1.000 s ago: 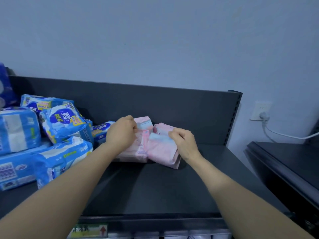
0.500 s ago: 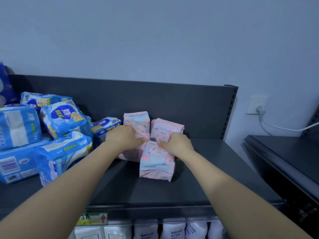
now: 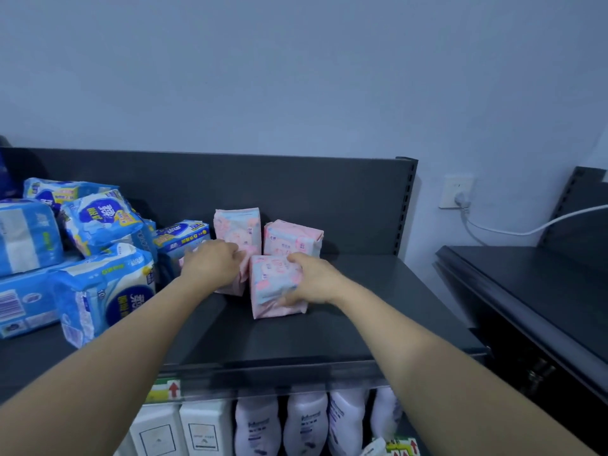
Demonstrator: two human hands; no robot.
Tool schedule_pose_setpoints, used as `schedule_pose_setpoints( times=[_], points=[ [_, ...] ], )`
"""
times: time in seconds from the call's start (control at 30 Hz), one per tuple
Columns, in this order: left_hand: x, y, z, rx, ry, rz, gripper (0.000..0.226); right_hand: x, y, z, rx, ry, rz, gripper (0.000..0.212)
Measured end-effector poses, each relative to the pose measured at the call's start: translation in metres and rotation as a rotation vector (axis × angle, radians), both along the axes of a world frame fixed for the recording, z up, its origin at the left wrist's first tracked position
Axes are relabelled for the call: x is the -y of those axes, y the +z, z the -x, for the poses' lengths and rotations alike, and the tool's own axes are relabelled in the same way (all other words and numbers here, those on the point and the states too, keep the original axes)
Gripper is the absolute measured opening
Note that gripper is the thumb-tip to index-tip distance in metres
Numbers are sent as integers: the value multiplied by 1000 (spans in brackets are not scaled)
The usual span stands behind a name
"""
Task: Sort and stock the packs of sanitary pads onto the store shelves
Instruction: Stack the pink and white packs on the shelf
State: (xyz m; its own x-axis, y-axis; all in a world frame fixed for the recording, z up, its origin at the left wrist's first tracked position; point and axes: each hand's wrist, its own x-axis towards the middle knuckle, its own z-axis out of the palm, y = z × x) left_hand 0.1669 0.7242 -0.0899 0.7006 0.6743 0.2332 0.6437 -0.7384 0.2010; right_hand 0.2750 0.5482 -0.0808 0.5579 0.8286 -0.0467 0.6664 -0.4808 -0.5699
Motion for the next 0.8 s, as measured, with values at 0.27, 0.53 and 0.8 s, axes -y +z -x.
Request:
schedule_pose_setpoints(
  times=[0.27,0.53,0.8],
  points=[
    [53,-2,24,24,-113,-11,17,33,-26,25,272,-44,-101,67],
    [138,12,22,58,-188,-80,26,137,-4,26,518,-8,100,66],
    [238,18,-19,-9,-475,-170,31,272,12,22,548,-201,262,63]
  ],
)
